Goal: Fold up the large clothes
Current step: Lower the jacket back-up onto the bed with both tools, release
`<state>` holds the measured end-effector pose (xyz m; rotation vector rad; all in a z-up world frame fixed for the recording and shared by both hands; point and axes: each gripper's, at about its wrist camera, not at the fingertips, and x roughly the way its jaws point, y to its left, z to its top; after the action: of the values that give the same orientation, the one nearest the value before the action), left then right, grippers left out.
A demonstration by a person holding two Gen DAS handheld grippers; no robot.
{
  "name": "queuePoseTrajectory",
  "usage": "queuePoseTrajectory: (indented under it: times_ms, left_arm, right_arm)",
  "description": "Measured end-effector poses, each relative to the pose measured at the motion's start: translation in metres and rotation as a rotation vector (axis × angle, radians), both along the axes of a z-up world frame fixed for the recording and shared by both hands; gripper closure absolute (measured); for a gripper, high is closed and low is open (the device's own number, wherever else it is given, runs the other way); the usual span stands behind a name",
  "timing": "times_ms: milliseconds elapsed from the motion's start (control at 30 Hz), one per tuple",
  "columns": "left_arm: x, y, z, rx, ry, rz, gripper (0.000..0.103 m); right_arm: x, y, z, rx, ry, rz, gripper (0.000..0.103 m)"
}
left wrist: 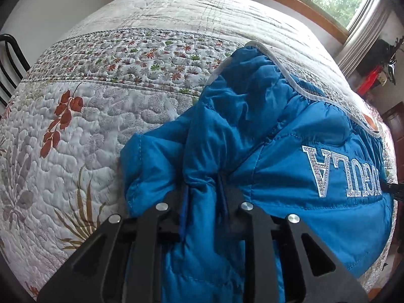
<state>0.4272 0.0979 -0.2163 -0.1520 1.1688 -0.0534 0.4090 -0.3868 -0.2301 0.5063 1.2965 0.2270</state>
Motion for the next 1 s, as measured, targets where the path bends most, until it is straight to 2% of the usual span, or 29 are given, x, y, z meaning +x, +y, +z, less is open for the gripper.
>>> queuePoseTrajectory:
  times_ms: [33, 100, 167, 233, 333, 433, 600, 700, 800, 1000]
  left_arm:
    - [0.001, 0.003, 0.003, -0.009, 0.011, 0.009, 0.080]
    - [-0.002, 0.015, 0.017, -0.025, 0.014, 0.039, 0.075]
    - [-0.011, 0.026, 0.036, -0.028, -0.015, 0.077, 0.062]
    - [-0.023, 0.025, 0.052, 0.017, -0.049, 0.099, 0.064]
    - [-0.041, 0.005, 0.071, 0.051, -0.083, 0.043, 0.064]
    - [-0.068, -0.036, 0.077, 0.092, -0.107, -0.059, 0.063]
    - [-0.091, -0.079, 0.056, 0.106, -0.073, -0.142, 0.063]
    - [-0.088, -0.079, 0.029, 0.127, -0.033, -0.148, 0.062]
    - [-0.088, -0.073, 0.014, 0.100, -0.012, -0.153, 0.061]
    - [-0.087, -0.076, 0.003, 0.119, -0.016, -0.154, 0.061]
  right_arm:
    - [-0.004, 0.001, 0.008, -0.033, -0.012, -0.004, 0.089]
    - [-0.009, 0.007, 0.025, -0.114, -0.044, -0.012, 0.077]
    - [-0.023, 0.009, 0.042, -0.174, -0.074, -0.014, 0.074]
    - [-0.040, 0.018, 0.060, -0.211, -0.105, 0.010, 0.076]
    - [-0.063, 0.043, 0.081, -0.240, -0.151, 0.068, 0.077]
    - [-0.081, 0.074, 0.087, -0.218, -0.165, 0.126, 0.077]
    - [-0.095, 0.106, 0.064, -0.261, -0.119, 0.168, 0.077]
    - [-0.092, 0.107, 0.038, -0.279, -0.064, 0.170, 0.079]
    - [-0.087, 0.106, 0.016, -0.258, -0.036, 0.178, 0.080]
    - [-0.083, 0.107, 0.005, -0.270, -0.031, 0.174, 0.081]
